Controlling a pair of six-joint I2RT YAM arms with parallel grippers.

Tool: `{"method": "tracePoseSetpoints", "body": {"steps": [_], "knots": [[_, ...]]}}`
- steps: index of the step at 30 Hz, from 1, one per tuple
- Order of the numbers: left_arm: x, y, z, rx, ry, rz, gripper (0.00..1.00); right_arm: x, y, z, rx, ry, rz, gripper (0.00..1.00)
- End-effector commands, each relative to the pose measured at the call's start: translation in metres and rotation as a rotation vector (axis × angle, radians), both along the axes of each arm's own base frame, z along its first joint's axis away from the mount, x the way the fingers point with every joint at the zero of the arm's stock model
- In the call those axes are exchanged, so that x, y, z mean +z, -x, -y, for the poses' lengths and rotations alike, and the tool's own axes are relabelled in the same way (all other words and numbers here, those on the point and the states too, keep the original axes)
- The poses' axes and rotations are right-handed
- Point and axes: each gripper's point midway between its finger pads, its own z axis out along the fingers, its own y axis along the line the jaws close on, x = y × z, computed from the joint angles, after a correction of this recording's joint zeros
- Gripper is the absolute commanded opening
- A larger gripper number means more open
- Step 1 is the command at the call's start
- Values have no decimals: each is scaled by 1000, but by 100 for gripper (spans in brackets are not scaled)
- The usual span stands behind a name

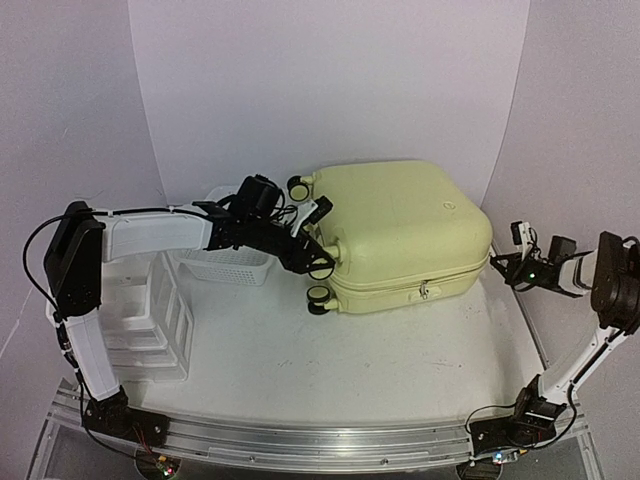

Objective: Open, take out, and arrange the luggage

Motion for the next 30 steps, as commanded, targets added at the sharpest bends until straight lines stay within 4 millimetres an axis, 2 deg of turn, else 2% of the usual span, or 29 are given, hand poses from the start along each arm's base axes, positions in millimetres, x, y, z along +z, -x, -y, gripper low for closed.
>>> {"method": "tracePoseSetpoints", "body": {"steps": [1,3,5,6,9,12,14,16,19,22,25,27,30], "knots": [[-4,-34,-70,246,-136,-61,7,32,-41,66,-161,184,184,0],[5,-28,-68,228,-111,-87,39,39,-40,63,-164,166,222,0],[19,-21,-67,211,-84,-92,62,40,-35,57,-166,166,248,0],[29,-19,-67,203,-69,-85,69,40,-32,56,-173,166,251,0],[53,-13,-72,208,-52,-60,80,41,-21,38,-135,150,296,0],[62,-25,-85,297,-98,-14,85,46,-10,14,-87,180,341,0],[67,-40,-89,379,-107,-11,88,51,-4,-5,-45,204,369,0],[72,-55,-87,421,-99,-26,89,57,2,-18,-22,230,397,0],[80,-70,-79,437,-67,-66,86,62,16,-28,-25,231,409,0],[83,-82,-72,437,-66,-41,86,62,35,-36,-36,218,406,0],[73,-97,-75,482,-96,-31,87,50,53,-39,-65,233,355,0],[67,-104,-75,501,-105,-41,87,39,57,-33,-103,247,287,0],[61,-108,-70,501,-102,-67,87,30,51,-24,-155,189,145,0]]}}
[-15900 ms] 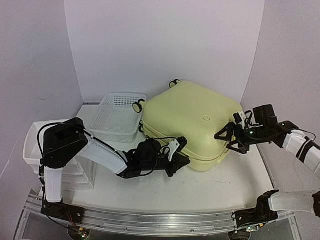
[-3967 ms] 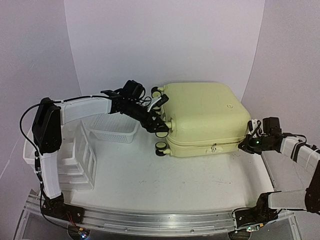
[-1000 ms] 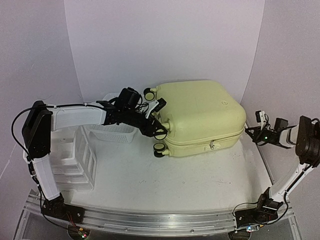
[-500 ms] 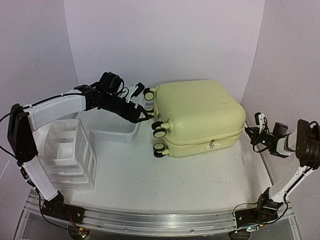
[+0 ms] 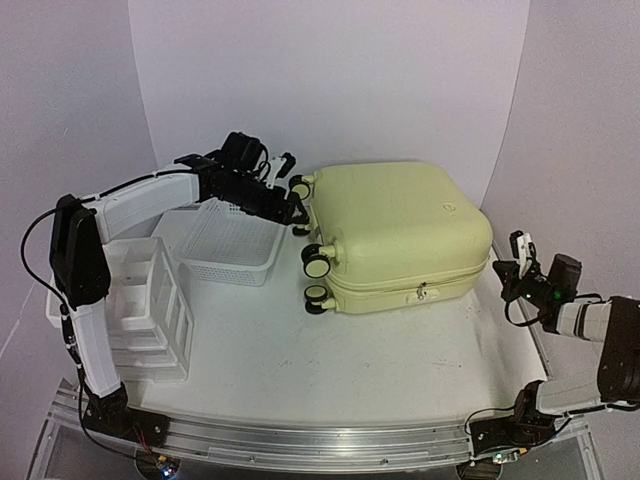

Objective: Open, take out, and arrange the luggage

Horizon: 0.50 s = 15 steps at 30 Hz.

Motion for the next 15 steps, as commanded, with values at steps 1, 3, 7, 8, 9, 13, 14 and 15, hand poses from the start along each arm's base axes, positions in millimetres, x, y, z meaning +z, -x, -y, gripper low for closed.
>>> {"method": "tracePoseSetpoints", "body": {"steps": [1,3,7,8,9,13,14,15], "knots": [[9,-14,1,43,23,-3,87,-14,-8,18,-128,-97,-201,0],[7,-13,4,33,33,-18,87,-18,-13,40,-293,-209,-294,15],[3,-11,8,2,66,-60,91,-23,-12,45,-315,-279,-391,57],[4,-11,8,-11,92,-82,91,-22,-16,50,-346,-289,-416,75],[4,-12,8,-8,105,-97,90,-20,-21,67,-452,-314,-432,92],[3,-15,9,-2,121,-116,89,0,-49,106,-669,-404,-484,98],[2,-16,9,6,124,-122,87,5,-61,106,-652,-405,-522,98],[1,-18,9,17,125,-129,86,4,-72,106,-646,-415,-567,98]]}}
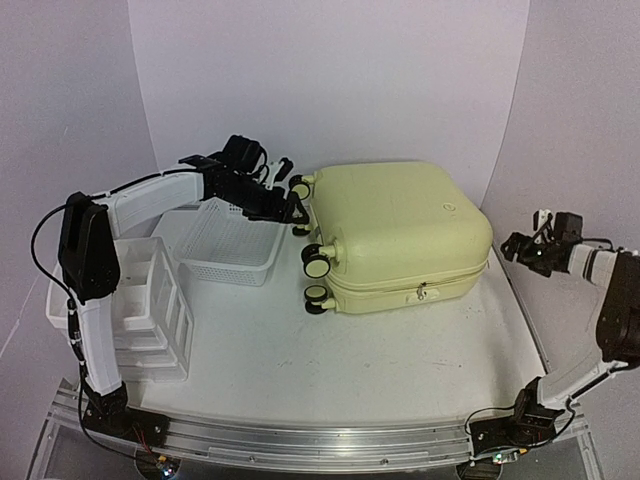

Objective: Open, take out, and arrange the luggage

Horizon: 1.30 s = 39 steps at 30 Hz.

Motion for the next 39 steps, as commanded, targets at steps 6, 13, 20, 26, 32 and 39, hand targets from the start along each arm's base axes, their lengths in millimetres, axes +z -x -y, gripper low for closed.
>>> {"method": "tracePoseSetpoints", "body": {"steps": [6,13,20,26,32,39], "knots": [[10,-28,6,111,59,-18,72,18,-90,9,-82,-226,-181,98],[-4,-49,15,139,52,-18,61,25,-133,-36,60,-298,-171,98],[-10,-67,29,61,18,68,61,25,-81,-103,227,-304,-125,98],[-11,-78,39,-6,-1,131,62,19,-2,-146,290,-306,-65,98],[-7,-77,26,-3,-51,170,65,14,50,-125,402,65,-70,98],[3,-71,7,15,-32,147,70,7,73,-90,443,202,-50,97]]}}
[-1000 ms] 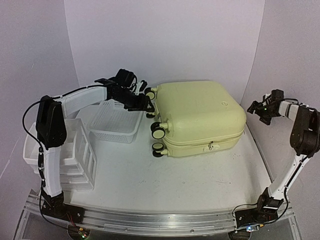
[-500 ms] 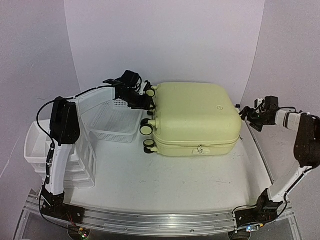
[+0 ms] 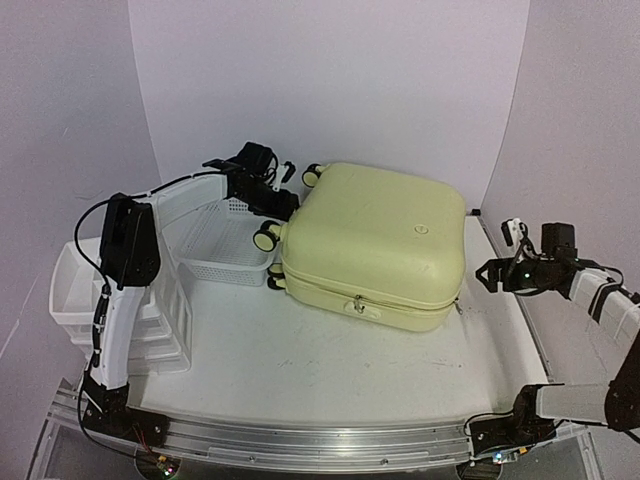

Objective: Open, take out, and arrange the luggage

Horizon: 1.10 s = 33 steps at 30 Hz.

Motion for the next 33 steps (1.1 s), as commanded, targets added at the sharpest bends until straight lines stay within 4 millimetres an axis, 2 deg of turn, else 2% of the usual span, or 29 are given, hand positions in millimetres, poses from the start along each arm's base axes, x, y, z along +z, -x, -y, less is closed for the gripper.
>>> {"method": "tracePoseSetpoints", "body": {"steps": [1,5,6,8,11,12,13,17,19,22,25,27,28,33], "knots": [[52,23,11,-78,96,47,70,-12,17,13,46,51,-1,98],[63,33,-1,-44,124,18,72,-16,30,-14,118,-115,-36,98],[74,38,-6,-33,138,20,72,-19,36,-18,127,-128,-68,98],[84,50,-14,-22,156,9,73,-21,42,-27,161,-43,-64,98],[105,74,-18,-47,204,4,73,-9,49,-45,270,102,2,98],[113,82,-20,-59,221,5,74,-9,52,-43,271,155,4,98],[115,91,-22,-72,228,-4,74,-11,56,-41,272,206,-8,98],[139,125,-33,-113,267,14,74,-24,71,-58,379,429,22,98],[149,140,-37,-134,289,16,75,-29,74,-60,409,551,47,98],[162,158,-45,-159,303,47,74,-36,63,-58,375,684,98,97],[170,166,-50,-171,303,80,74,-42,50,-56,295,686,184,85],[176,172,-51,-180,311,94,75,-58,54,-63,352,681,224,71],[177,174,-53,-182,312,100,74,-59,53,-64,355,697,245,69],[176,177,-57,-178,294,120,74,-54,45,-44,259,807,269,79]]}}
